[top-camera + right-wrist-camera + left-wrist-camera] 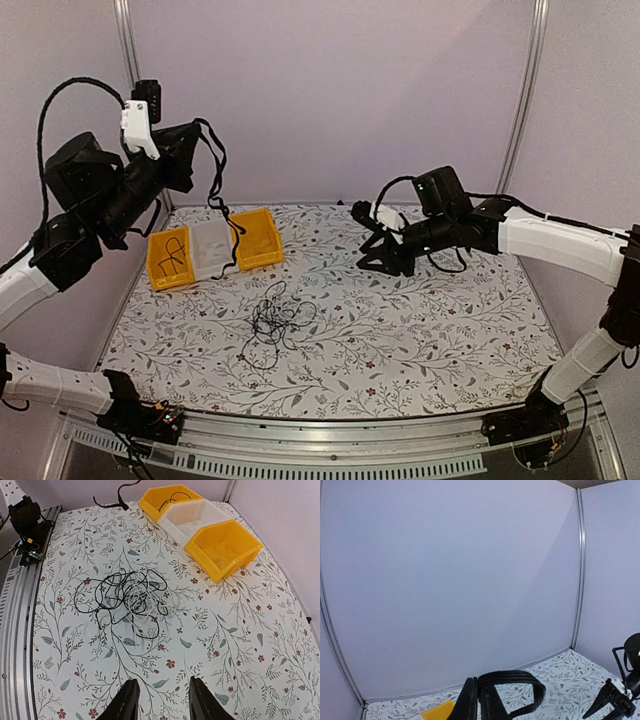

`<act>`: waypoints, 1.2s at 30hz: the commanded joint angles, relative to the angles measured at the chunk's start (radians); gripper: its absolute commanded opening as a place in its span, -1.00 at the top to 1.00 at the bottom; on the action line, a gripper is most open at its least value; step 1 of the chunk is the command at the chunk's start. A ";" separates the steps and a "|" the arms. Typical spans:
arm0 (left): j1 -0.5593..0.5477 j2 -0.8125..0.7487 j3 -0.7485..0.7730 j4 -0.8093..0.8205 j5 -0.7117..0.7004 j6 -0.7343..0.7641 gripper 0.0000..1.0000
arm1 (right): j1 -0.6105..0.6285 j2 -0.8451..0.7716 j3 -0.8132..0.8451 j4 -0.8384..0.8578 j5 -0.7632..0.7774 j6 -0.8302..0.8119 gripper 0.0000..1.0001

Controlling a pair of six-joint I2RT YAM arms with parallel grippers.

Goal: Untangle the cables

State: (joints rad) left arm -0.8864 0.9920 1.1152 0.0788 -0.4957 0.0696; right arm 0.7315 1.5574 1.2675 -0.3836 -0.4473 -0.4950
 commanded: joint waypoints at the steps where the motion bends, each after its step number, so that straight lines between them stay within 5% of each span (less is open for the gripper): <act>1: 0.082 -0.027 0.097 -0.182 -0.062 0.028 1.00 | -0.053 -0.061 -0.103 0.070 -0.027 -0.025 0.18; 10: 0.342 -0.045 0.089 -0.315 -0.034 0.009 1.00 | -0.112 -0.131 -0.225 0.139 -0.022 -0.068 -0.01; 23: 0.737 0.034 -0.070 -0.234 0.203 -0.005 1.00 | -0.112 -0.088 -0.259 0.153 -0.042 -0.104 -0.03; 36: 0.873 0.220 0.007 -0.110 0.310 -0.024 1.00 | -0.112 -0.083 -0.268 0.149 -0.030 -0.135 -0.03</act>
State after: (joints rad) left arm -0.0448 1.1652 1.0584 -0.1192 -0.2245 0.0513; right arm 0.6250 1.4616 1.0172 -0.2459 -0.4812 -0.6144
